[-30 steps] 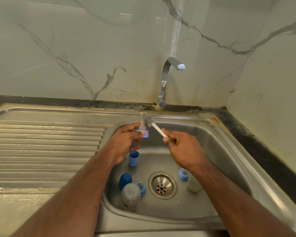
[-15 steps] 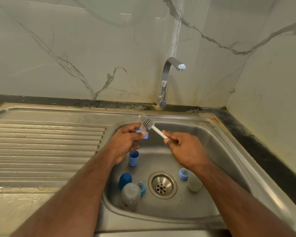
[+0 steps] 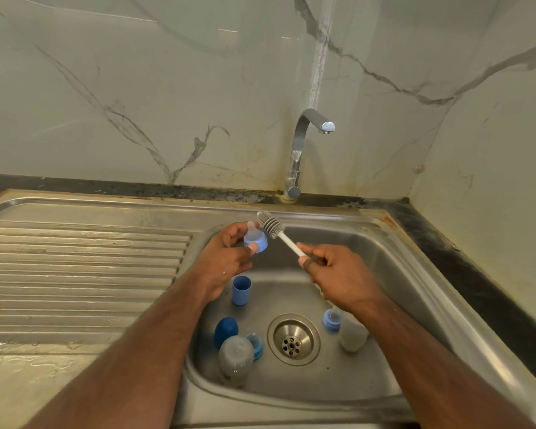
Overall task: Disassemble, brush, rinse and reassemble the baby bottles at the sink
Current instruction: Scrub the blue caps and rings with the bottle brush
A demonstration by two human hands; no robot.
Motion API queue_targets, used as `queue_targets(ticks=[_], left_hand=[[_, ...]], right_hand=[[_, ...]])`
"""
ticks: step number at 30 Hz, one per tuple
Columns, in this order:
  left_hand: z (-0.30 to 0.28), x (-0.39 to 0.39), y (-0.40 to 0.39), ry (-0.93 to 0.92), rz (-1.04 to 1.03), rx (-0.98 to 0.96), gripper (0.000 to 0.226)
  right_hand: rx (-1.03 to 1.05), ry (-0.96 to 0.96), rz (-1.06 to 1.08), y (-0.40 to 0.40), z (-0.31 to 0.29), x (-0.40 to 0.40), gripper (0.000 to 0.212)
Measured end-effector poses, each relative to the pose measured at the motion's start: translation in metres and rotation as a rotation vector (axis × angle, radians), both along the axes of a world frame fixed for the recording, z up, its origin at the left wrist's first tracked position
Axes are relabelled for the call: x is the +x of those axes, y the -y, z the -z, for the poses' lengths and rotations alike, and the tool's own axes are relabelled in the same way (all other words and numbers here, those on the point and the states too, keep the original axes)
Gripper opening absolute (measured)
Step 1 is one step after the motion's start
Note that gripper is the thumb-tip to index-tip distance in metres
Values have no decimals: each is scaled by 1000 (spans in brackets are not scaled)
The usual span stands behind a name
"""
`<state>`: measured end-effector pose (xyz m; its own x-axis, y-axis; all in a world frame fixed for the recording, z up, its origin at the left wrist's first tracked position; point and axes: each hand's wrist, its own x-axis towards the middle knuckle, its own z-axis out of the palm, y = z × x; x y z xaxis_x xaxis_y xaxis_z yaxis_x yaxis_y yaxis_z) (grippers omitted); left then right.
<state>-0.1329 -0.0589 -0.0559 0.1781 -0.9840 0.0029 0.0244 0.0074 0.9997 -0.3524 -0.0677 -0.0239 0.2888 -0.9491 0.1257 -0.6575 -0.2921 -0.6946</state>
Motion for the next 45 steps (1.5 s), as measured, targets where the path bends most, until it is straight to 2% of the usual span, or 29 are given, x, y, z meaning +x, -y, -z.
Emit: queue_targets(ticks=[5, 16, 20, 23, 27, 32, 37, 41, 45], left_hand=[[-2, -1, 1, -6, -66, -36, 36], [-2, 0, 2, 139, -180, -104, 34], [-2, 1, 2, 92, -184, -103, 22], [0, 3, 4, 90, -217, -100, 24], [1, 5, 6, 90, -264, -66, 21], [1, 5, 5, 111, -214, -82, 15], [2, 6, 4, 72, -191, -76, 15], [0, 5, 4, -84, -172, -61, 20], [-5, 3, 3, -212, -166, -50, 31]], right_hand=[[27, -8, -19, 1, 4, 3, 34], [52, -15, -40, 1, 8, 4, 35], [63, -25, -56, -1, 7, 5, 35], [79, -15, -60, -2, 8, 6, 35], [-4, -38, -42, -4, 6, 9, 36], [-75, -156, -3, 0, 0, 11, 38], [-30, -119, -24, -4, 0, 7, 37], [-40, -111, 23, 2, 1, 6, 38], [19, -72, -17, 0, 3, 6, 36]])
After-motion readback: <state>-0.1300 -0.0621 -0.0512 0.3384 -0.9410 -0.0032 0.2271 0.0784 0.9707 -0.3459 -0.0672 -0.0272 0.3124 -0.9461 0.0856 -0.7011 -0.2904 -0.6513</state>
